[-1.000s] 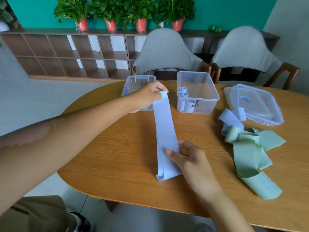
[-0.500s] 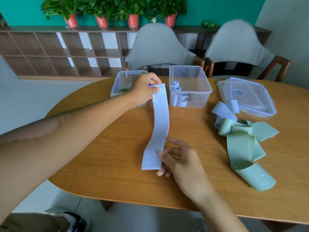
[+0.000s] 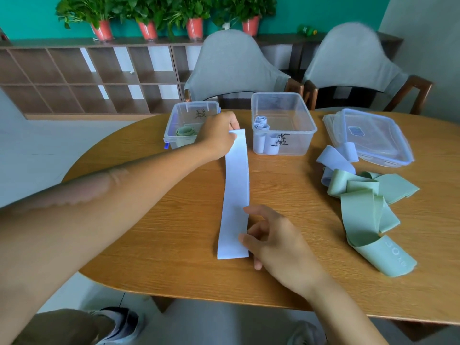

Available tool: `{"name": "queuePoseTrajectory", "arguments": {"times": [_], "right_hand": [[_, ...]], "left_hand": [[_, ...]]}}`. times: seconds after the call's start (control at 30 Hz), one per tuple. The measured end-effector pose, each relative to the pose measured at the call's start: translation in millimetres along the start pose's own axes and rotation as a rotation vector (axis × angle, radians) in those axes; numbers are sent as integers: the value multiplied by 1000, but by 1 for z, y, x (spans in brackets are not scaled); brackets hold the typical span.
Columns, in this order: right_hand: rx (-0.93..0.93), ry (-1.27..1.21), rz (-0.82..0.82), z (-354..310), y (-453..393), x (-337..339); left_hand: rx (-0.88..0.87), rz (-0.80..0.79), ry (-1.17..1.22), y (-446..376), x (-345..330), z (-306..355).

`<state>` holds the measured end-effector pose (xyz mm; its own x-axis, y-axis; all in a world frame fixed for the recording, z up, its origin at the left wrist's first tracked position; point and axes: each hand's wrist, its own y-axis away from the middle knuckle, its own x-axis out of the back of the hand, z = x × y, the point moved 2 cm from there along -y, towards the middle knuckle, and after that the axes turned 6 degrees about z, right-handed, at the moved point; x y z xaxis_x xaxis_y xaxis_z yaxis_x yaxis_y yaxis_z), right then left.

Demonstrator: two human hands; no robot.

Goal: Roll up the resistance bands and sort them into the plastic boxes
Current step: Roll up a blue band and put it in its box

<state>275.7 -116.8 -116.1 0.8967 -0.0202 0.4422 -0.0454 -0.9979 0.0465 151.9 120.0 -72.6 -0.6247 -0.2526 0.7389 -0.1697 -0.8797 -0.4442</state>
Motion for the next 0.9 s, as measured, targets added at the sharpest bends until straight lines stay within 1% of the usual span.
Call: {"name": "queuePoseTrajectory", "arguments": {"times": [0.1,0.2,0.27,0.37,0.5,0.7,0.8,0.9], "right_hand": [[31,109,1,0,1,-1],[126,346,93,0,1,-1],[171,413,126,1,2,-2],[190,405,120,3,2,-2],[202,372,95,5,3,1],[275,328,148,7,10,3],[368,342,112,6,12,4],[415,366,64,6,15,4]], "left_hand": [[-15,-55,2,3,-3,-2],[-21,-59,8,10,-8,-4],[-38,-64,5,18,-9,-6],[-62,-88,21,36,-5,-7],[-19,-136,101,70,6,-8],[50,-177,314,144,27,-6],[55,-215,389,181,39,1],[1,-231,375,210,52,9]]}}
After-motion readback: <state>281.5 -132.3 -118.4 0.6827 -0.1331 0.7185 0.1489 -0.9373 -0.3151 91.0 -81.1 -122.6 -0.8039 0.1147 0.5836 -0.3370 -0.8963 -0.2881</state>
